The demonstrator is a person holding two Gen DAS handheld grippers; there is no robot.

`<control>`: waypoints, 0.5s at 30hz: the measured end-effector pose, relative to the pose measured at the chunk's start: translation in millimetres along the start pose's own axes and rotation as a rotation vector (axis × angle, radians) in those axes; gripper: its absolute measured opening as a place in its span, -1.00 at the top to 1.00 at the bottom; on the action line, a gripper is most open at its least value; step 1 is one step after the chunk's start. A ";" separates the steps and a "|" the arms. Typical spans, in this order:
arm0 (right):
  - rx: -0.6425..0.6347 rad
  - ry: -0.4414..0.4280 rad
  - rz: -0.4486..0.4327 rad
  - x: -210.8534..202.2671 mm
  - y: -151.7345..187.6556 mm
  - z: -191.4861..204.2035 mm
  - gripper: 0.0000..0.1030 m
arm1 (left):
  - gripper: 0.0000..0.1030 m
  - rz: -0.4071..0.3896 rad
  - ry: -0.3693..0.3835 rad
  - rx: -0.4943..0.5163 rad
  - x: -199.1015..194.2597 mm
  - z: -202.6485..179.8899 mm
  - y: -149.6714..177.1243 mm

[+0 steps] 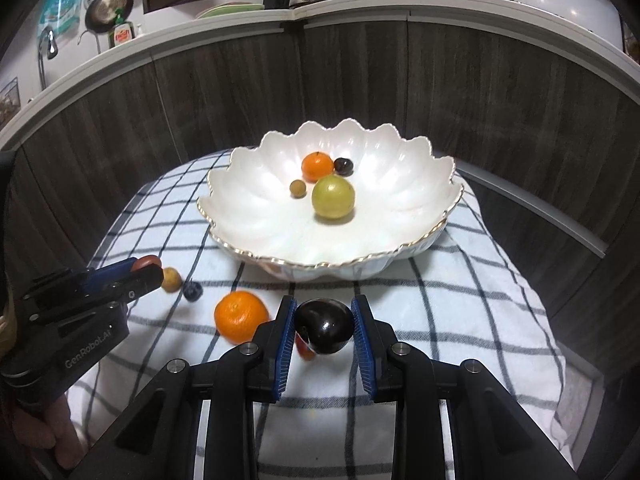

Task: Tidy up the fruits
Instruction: 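Carry the red grape in the left gripper over the bowl while the right carries the plum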

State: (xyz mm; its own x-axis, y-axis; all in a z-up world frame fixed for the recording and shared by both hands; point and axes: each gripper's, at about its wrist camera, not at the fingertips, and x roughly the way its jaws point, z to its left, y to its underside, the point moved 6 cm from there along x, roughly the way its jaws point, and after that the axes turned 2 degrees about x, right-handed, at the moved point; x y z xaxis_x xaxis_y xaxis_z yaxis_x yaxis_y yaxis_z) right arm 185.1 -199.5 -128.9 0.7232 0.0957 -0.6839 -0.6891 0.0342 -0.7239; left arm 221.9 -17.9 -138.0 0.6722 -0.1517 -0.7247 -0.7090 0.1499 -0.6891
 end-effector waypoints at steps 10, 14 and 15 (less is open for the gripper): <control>0.012 0.016 -0.054 -6.7 -27.7 -14.4 0.43 | 0.54 -0.033 0.014 0.024 0.9 -14.7 -31.1; 0.025 0.030 -0.076 -6.2 -41.4 -25.9 0.42 | 0.54 -0.032 0.026 0.024 6.2 -19.9 -41.7; 0.027 0.033 -0.079 -5.6 -44.4 -28.3 0.42 | 0.54 -0.033 0.027 0.025 7.3 -21.2 -44.1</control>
State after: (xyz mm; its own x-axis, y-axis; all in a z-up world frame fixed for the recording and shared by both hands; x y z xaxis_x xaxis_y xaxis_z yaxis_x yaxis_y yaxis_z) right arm 213.0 -229.6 -95.5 0.7761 0.0584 -0.6278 -0.6305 0.0669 -0.7733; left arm 253.6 -46.4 -112.8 0.6890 -0.1833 -0.7012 -0.6806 0.1689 -0.7129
